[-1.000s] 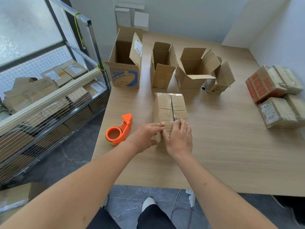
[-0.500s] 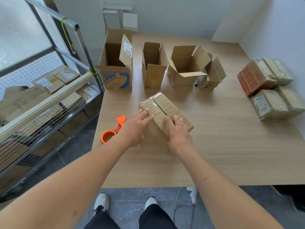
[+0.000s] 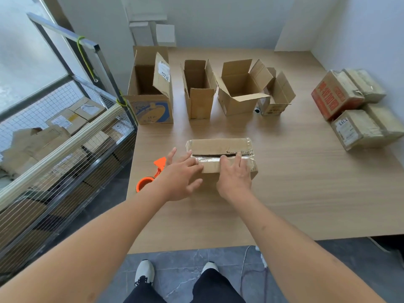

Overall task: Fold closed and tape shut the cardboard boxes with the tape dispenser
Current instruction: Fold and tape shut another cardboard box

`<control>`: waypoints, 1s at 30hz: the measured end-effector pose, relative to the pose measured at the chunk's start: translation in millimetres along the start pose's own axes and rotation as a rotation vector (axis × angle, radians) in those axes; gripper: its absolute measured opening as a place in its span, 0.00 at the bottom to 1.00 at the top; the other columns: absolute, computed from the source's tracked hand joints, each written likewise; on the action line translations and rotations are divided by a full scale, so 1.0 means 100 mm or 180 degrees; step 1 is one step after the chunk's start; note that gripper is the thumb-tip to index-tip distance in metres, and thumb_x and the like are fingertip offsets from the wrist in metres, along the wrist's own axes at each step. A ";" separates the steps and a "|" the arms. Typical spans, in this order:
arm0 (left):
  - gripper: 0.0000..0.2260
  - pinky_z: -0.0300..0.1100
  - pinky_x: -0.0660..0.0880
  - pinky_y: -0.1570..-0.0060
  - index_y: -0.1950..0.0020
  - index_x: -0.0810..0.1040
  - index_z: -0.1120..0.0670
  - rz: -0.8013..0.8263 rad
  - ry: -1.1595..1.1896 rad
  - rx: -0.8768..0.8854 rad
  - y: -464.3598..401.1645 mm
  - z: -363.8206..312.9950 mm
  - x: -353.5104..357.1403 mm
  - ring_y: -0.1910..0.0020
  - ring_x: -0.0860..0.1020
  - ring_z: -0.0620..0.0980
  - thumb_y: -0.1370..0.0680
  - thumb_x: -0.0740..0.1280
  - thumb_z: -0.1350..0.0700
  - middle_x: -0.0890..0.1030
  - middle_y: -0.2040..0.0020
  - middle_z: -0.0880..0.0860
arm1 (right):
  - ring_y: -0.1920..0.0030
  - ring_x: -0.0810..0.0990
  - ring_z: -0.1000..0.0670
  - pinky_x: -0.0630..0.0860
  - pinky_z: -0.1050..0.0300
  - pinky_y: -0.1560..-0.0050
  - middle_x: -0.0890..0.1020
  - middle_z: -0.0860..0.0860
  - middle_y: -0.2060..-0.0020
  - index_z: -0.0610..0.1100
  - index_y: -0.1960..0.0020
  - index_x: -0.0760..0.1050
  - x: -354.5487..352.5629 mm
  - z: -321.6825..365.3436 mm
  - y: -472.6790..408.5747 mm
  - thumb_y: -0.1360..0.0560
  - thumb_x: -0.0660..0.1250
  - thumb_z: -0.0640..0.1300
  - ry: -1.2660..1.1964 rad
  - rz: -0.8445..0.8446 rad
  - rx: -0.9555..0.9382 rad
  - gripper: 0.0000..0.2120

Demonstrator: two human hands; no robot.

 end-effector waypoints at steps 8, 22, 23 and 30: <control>0.20 0.50 0.70 0.37 0.36 0.80 0.48 -0.0334 0.0417 0.0697 0.15 -0.02 0.07 0.46 0.76 0.52 0.26 0.74 0.46 0.77 0.46 0.47 | 0.18 0.42 0.45 0.36 0.46 0.21 0.48 0.47 0.17 0.51 0.27 0.63 0.02 -0.10 -0.28 0.26 0.66 0.34 -0.0459 0.0392 -0.0939 0.31; 0.25 0.51 0.64 0.25 0.28 0.76 0.40 -0.0106 0.0456 -0.0236 0.03 0.14 0.02 0.21 0.60 0.56 0.25 0.74 0.42 0.64 0.20 0.52 | 0.25 0.63 0.48 0.58 0.49 0.27 0.72 0.52 0.30 0.56 0.43 0.83 -0.04 -0.21 -0.02 0.43 0.81 0.67 -0.1250 0.0109 -0.1787 0.32; 0.25 0.51 0.65 0.25 0.27 0.75 0.39 -0.0101 0.0369 -0.0289 -0.01 0.08 0.02 0.21 0.60 0.56 0.25 0.73 0.40 0.64 0.20 0.52 | 0.27 0.65 0.47 0.61 0.49 0.29 0.74 0.51 0.31 0.55 0.44 0.83 -0.04 -0.23 -0.01 0.44 0.83 0.64 -0.1108 0.0000 -0.1820 0.32; 0.26 0.49 0.71 0.32 0.25 0.74 0.46 -0.0331 0.0141 -0.0441 -0.06 -0.14 0.00 0.29 0.68 0.57 0.23 0.72 0.46 0.71 0.26 0.55 | 0.55 0.78 0.42 0.79 0.46 0.54 0.79 0.47 0.55 0.48 0.48 0.85 -0.06 -0.45 0.05 0.37 0.83 0.42 -0.0811 -0.0751 -0.1622 0.18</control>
Point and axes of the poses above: each hand's wrist, its own y-axis away from the middle knuckle, its own x-axis out of the palm, z = x × y, the point moved 1 cm from there along -y, towards the middle knuckle
